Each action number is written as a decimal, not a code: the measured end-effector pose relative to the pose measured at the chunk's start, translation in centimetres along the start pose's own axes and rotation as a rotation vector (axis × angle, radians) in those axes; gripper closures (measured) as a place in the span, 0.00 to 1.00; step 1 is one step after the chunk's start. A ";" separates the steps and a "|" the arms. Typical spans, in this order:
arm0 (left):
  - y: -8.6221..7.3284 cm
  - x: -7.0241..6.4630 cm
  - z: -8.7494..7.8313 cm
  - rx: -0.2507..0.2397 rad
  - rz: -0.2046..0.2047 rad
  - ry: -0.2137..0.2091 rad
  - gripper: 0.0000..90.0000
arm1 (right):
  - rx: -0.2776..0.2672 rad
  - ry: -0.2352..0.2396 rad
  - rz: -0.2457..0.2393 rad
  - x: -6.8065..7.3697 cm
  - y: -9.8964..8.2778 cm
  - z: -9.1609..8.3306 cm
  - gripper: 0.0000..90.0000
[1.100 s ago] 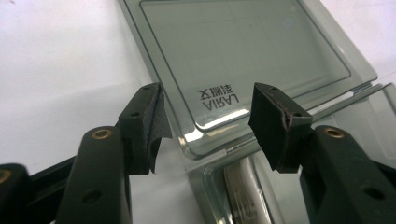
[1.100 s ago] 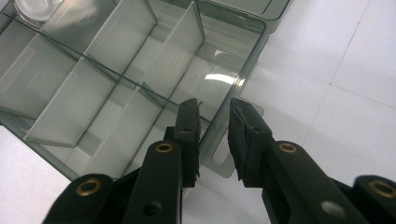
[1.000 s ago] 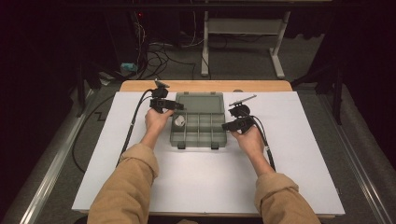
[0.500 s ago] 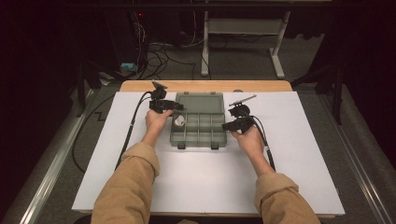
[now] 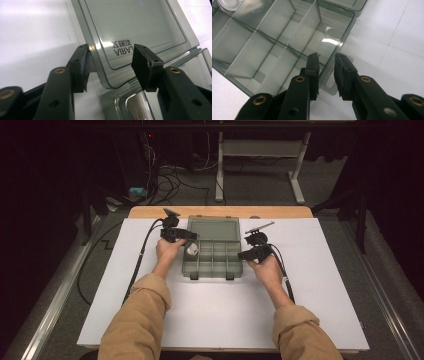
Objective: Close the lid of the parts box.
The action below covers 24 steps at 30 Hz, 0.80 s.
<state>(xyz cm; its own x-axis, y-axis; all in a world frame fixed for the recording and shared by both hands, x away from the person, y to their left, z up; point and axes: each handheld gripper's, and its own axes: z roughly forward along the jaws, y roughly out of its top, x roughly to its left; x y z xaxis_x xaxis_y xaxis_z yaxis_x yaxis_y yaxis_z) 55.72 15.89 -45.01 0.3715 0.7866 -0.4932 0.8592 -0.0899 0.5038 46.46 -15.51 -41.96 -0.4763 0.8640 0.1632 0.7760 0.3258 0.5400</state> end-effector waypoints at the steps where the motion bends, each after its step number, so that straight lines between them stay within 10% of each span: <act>1: 0.0 -0.1 -0.1 -0.004 0.008 0.005 0.57 | 0.000 -0.001 0.001 0.0 0.0 0.0 0.83; 24: -0.4 -3.6 -3.3 -0.047 0.261 0.127 0.66 | 0.002 -0.012 -0.002 0.2 0.1 0.0 0.83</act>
<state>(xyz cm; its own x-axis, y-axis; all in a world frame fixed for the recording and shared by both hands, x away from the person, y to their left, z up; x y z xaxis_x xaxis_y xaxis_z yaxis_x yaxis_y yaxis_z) 52.87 15.14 -41.09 0.5284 0.8111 -0.2508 0.7216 -0.2735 0.6360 46.42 -15.34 -41.90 -0.4729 0.8679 0.1518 0.7760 0.3286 0.5384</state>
